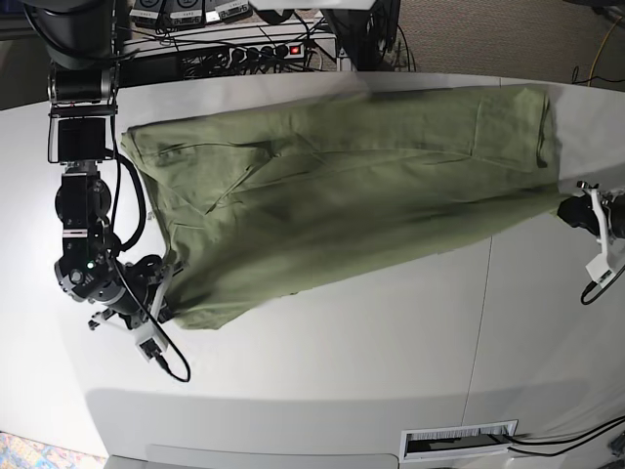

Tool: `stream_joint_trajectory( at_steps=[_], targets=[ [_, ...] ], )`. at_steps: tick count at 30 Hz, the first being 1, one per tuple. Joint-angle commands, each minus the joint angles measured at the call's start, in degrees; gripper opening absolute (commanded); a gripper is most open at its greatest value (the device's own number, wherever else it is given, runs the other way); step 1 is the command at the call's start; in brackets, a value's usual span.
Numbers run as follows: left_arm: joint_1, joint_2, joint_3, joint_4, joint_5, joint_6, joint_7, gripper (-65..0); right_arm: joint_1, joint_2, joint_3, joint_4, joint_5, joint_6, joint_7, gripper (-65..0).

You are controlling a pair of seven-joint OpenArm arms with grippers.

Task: Fold the T-shirt properly
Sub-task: 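Lift the grasped edge with both grippers off the table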

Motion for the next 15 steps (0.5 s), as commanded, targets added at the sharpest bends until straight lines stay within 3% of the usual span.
stream_joint_trajectory(
  at_steps=[1,8,12,15],
  targets=[
    [-1.09,-2.40,-0.66,0.50,-1.79,-0.03,0.59,-65.0,1.70,0.85,0.35,1.09,0.90,0.28,-0.11,-65.0],
    [-1.07,-2.82,-0.66,0.50,-9.79,-0.03,8.57,-65.0,1.73,0.85,0.35,1.09,10.05,2.80,-9.05,-65.0],
    [-1.07,-2.82,-0.66,0.50,-10.14,-0.03,9.86,-65.0,1.70,1.09,0.35,1.09,11.98,2.80,-13.29,-65.0],
    [-0.90,-2.80,-0.66,0.50,-10.32,-0.03,10.71,-65.0,1.70,1.36,0.35,1.09,12.15,2.82,-13.49,-65.0]
  ],
)
